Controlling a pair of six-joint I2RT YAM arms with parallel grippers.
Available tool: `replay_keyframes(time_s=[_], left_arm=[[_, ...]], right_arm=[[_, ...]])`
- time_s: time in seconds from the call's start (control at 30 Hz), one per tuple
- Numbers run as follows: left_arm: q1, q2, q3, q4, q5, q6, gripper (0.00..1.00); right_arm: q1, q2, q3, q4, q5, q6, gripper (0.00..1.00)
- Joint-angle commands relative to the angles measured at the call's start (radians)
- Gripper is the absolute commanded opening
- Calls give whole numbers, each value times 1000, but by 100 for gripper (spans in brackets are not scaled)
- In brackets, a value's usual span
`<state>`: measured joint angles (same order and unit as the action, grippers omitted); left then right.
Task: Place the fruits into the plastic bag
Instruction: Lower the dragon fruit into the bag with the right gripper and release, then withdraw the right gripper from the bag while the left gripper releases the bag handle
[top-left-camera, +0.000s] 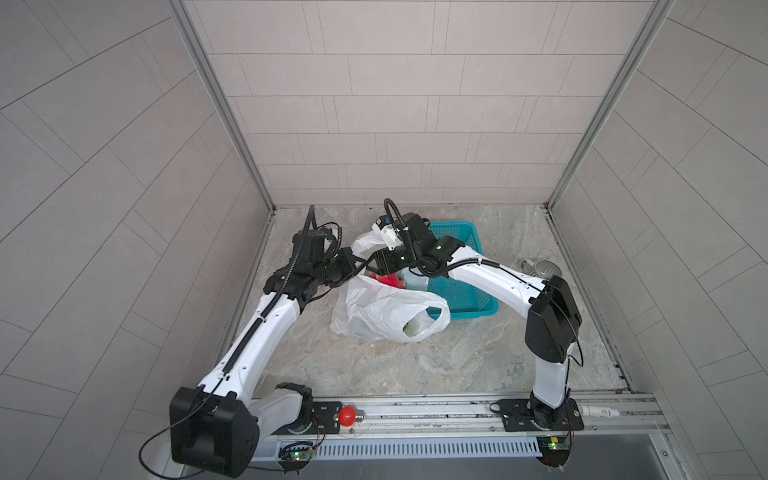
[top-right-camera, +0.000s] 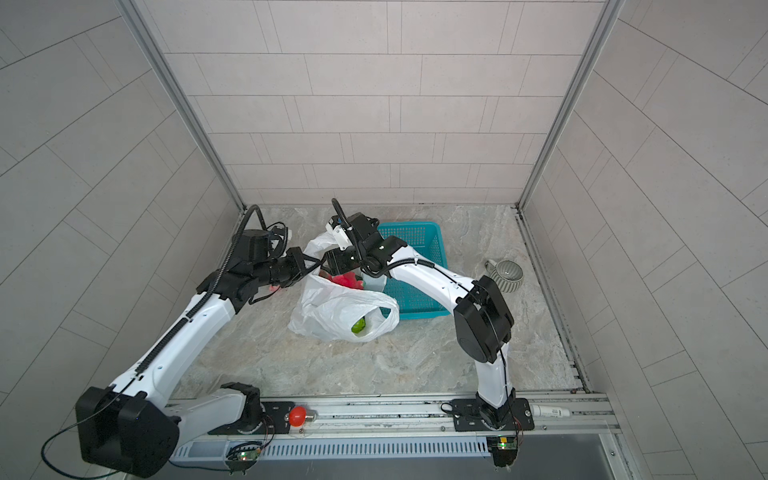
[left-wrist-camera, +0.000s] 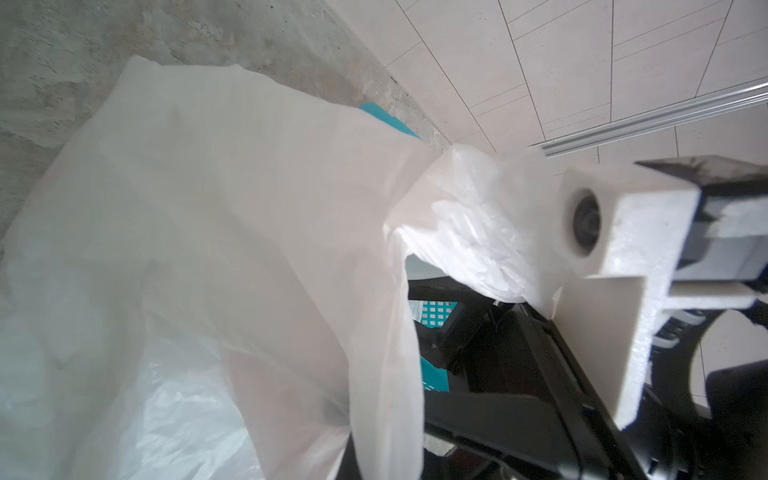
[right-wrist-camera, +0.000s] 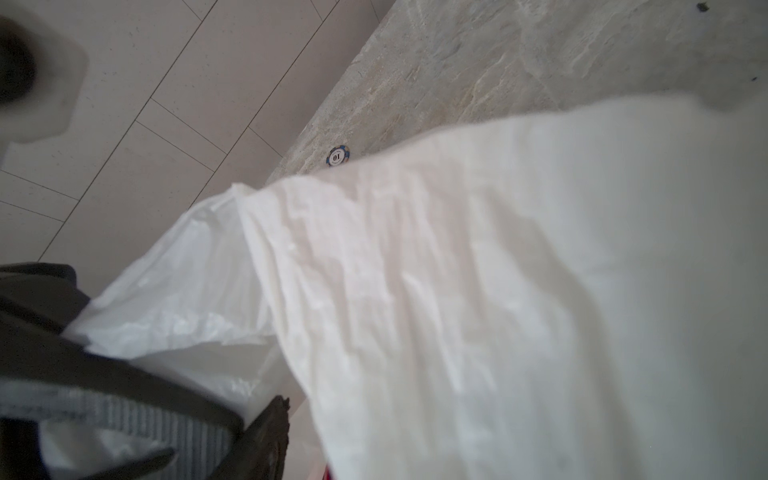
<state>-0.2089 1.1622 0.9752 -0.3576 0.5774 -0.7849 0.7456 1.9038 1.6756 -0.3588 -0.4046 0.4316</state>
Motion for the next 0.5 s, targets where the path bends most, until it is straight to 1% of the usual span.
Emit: replay_keyframes(time_s=[0.0, 0.13, 0.2, 0.37, 0.47], left_arm=[[-3, 6, 20, -6, -24, 12, 0], [-3, 8, 23, -19, -36, 17, 0], [-3, 5, 25, -29, -50, 21, 0], [2, 6, 19, -32, -65, 21, 0], [2, 11, 17, -26, -63, 18, 0]], right_arm=[[8, -81, -9, 15, 9, -30, 68], [0, -164, -47, -20, 27, -77, 68], [-11, -227, -94, -33, 22, -94, 68], [-46, -405, -266, -46, 20, -98, 66], [-85, -509, -382, -52, 43, -83, 66]])
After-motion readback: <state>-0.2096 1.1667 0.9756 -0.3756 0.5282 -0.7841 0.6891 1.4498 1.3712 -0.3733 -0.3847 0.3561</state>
